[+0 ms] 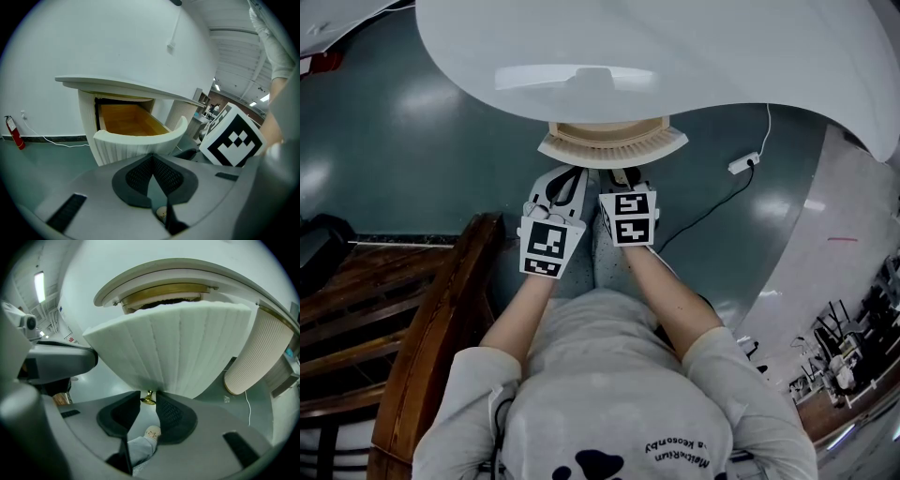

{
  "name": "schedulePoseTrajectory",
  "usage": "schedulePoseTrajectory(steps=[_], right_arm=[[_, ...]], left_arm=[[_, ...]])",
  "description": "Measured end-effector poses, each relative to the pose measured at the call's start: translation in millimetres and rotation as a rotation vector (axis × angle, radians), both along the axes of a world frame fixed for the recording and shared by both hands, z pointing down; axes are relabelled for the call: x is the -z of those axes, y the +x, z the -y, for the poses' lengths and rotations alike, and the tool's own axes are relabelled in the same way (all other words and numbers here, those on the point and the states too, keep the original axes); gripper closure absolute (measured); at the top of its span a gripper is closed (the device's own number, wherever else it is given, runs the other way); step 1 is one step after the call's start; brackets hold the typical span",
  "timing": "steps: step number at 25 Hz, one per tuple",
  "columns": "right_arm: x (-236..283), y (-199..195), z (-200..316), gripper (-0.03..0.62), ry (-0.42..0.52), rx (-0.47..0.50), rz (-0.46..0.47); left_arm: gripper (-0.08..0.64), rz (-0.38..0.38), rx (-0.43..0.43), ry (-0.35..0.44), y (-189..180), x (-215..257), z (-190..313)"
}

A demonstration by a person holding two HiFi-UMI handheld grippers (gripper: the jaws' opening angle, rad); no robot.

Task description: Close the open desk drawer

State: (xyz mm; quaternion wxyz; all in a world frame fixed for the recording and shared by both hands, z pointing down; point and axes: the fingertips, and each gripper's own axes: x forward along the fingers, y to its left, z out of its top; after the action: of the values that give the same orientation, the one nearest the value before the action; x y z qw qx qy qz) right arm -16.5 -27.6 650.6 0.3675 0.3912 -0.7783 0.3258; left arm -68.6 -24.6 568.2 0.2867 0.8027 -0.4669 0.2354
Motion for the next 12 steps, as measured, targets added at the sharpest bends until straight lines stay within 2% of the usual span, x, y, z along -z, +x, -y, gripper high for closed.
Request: schedulePoseTrajectory(steps=[12], right_arm=[[0, -6, 20, 0.48, 0.008, 0.007, -0.002]], left_arm=[[0.549, -0.005, 0.015, 0.005, -6, 0, 21]])
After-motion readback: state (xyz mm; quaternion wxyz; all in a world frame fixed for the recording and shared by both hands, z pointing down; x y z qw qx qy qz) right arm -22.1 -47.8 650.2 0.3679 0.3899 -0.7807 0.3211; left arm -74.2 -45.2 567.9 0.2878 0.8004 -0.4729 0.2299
